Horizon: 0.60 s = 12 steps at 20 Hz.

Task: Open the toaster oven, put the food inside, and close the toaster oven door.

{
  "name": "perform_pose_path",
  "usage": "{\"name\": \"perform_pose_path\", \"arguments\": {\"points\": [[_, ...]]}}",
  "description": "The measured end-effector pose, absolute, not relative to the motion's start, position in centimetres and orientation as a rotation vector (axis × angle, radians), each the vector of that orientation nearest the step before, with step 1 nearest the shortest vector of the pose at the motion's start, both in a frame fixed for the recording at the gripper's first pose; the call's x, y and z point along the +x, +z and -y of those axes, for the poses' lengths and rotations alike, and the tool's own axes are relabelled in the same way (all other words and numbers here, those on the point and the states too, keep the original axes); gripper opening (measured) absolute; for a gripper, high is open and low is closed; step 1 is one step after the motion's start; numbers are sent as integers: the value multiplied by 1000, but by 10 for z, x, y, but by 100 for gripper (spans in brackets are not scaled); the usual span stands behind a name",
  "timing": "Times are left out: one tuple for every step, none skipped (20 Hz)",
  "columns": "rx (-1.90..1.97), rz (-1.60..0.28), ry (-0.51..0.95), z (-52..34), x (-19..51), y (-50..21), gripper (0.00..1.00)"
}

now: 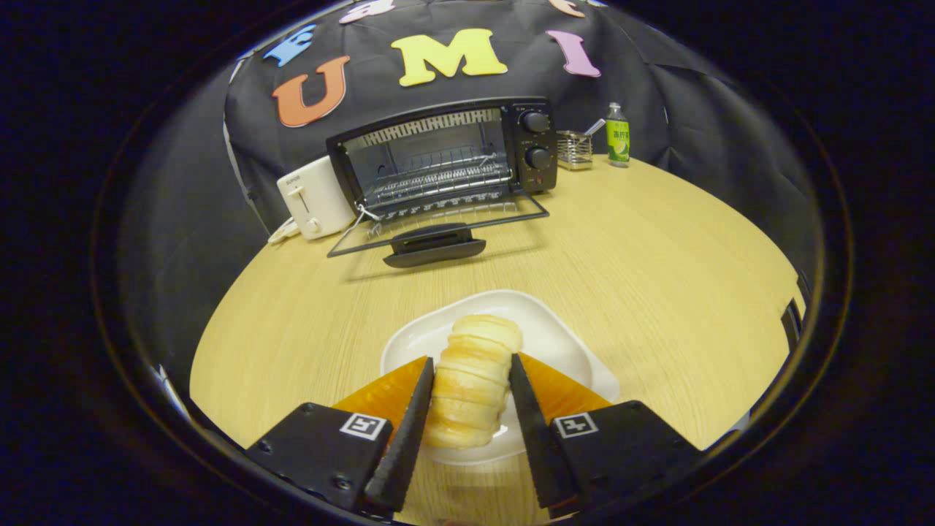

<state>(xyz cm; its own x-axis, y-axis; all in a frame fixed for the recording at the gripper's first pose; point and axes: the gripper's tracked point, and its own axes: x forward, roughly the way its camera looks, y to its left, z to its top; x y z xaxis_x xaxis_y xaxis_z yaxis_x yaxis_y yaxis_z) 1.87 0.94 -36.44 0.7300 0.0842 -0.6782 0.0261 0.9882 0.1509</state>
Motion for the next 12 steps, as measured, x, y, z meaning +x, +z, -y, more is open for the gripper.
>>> {"name": "perform_pose_path", "arguments": {"points": [[164,-765,32,-11,17,-367,68],[178,-755,29,-10,17,-365,60],[198,-764,29,-11,17,-366,52],[202,-762,26,-11,16,-364,41],[200,-762,24,-10,15,-363,39],[203,-756,27,-11,15,-359,35],[213,-747,32,-11,15,-353,33],[230,-733,38,-12,15,-345,32],[249,-712,46,-13,19,-335,31],[261,-688,54,-14,23,-325,31],[267,-667,63,-14,30,-315,31],[283,-649,69,-16,36,-305,31]]}}
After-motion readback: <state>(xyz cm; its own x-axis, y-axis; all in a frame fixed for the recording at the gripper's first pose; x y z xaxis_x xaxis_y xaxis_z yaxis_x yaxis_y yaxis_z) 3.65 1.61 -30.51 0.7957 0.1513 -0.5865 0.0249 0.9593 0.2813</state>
